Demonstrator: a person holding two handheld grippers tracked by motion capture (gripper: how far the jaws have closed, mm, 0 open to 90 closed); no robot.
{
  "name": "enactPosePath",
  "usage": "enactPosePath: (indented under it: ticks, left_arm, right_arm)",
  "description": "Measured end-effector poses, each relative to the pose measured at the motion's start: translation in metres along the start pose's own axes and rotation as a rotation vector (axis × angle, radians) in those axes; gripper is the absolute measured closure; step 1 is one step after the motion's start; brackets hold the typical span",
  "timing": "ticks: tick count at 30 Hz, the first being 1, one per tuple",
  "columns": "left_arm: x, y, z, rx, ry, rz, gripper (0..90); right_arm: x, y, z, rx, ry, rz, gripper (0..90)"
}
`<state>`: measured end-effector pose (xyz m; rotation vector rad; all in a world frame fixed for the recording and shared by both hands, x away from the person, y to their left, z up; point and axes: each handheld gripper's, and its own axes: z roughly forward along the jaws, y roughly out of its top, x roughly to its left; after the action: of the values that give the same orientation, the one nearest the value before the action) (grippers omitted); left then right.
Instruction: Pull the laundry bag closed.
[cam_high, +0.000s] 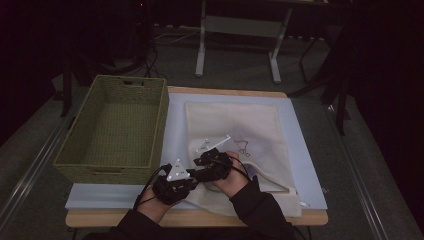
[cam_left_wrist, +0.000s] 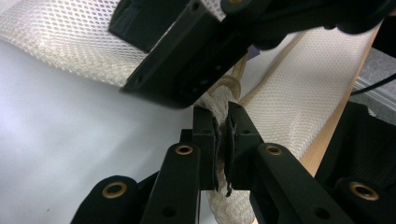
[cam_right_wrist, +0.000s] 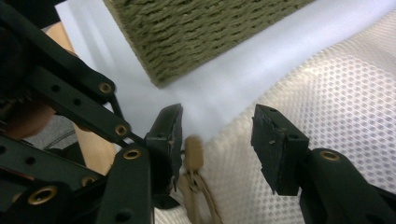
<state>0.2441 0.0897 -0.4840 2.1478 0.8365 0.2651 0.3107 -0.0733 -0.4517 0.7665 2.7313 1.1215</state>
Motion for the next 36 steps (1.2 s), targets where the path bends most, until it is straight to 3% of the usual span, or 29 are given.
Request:
enactPosePath:
  ticks: [4, 10, 14, 17, 21, 29, 30, 34, 36]
  left_arm:
    - [0.002, 0.0, -0.001, -0.003, 0.005, -0.006, 84.6]
    - [0.004, -0.002, -0.004, -0.005, 0.012, -0.018, 84.4]
    - [0.004, -0.003, -0.003, 0.0, 0.017, -0.016, 84.5]
    - [0.004, -0.003, -0.003, 0.0, 0.024, -0.014, 84.4]
    - [0.004, -0.003, -0.004, -0.004, 0.02, -0.014, 84.3]
    - [0.003, -0.003, -0.004, -0.007, 0.018, -0.005, 84.3]
    - [0.003, -0.003, -0.004, -0.007, 0.021, -0.004, 84.3]
    - [0.003, -0.004, -0.004, 0.0, 0.02, -0.001, 84.3]
    - [0.003, -0.004, -0.004, 0.002, 0.02, 0.0, 84.3]
  right_arm:
    - [-0.007, -0.004, -0.007, 0.002, -0.044, 0.022, 53.1]
    - [-0.014, -0.014, -0.018, -0.002, -0.039, 0.033, 55.8]
    - [-0.016, -0.019, -0.025, -0.006, -0.001, 0.038, 59.7]
    - [-0.012, -0.023, -0.03, 0.01, 0.032, -0.004, 65.1]
    - [-0.006, -0.028, -0.03, 0.048, 0.079, -0.028, 65.5]
    - [-0.008, -0.028, -0.019, 0.094, 0.105, -0.056, 64.7]
    - [-0.009, -0.028, -0.018, 0.097, 0.096, -0.052, 64.8]
    - [-0.016, -0.026, -0.013, 0.097, 0.14, -0.025, 65.2]
    - [-0.016, -0.025, -0.011, 0.102, 0.14, -0.036, 66.0]
